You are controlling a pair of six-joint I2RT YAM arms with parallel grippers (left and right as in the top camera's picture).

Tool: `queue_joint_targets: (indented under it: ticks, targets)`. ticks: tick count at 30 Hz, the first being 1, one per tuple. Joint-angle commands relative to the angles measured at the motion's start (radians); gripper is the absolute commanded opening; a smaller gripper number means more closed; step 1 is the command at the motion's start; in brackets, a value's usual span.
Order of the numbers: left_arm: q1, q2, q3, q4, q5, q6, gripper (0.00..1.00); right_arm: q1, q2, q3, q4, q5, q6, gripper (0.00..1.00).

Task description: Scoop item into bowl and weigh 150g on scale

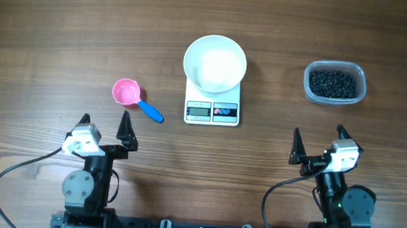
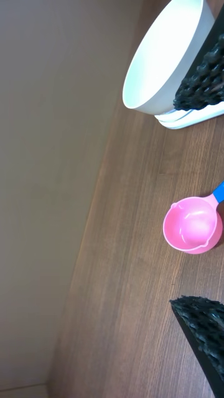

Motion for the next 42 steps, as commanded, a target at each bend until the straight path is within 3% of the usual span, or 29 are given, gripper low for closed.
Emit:
queue_joint_targets:
  ticks: [1, 28, 31, 42]
  targets:
    - [0.005, 0.029, -0.010, 0.011, 0.240, -0.329, 1.00, 0.002, -0.006, -0.005, 0.004, -0.005, 0.007, 1.00]
    - [0.005, 0.029, -0.010, 0.011, 0.240, -0.329, 1.00, 0.002, -0.006, -0.005, 0.004, -0.005, 0.007, 1.00]
    - [0.005, 0.029, -0.010, 0.000, 0.119, -0.179, 1.00, 0.002, -0.006, -0.005, 0.004, -0.005, 0.007, 1.00]
    - [0.005, 0.029, -0.010, -0.003, 0.056, -0.179, 1.00, 0.002, -0.006, -0.005, 0.004, -0.005, 0.007, 1.00]
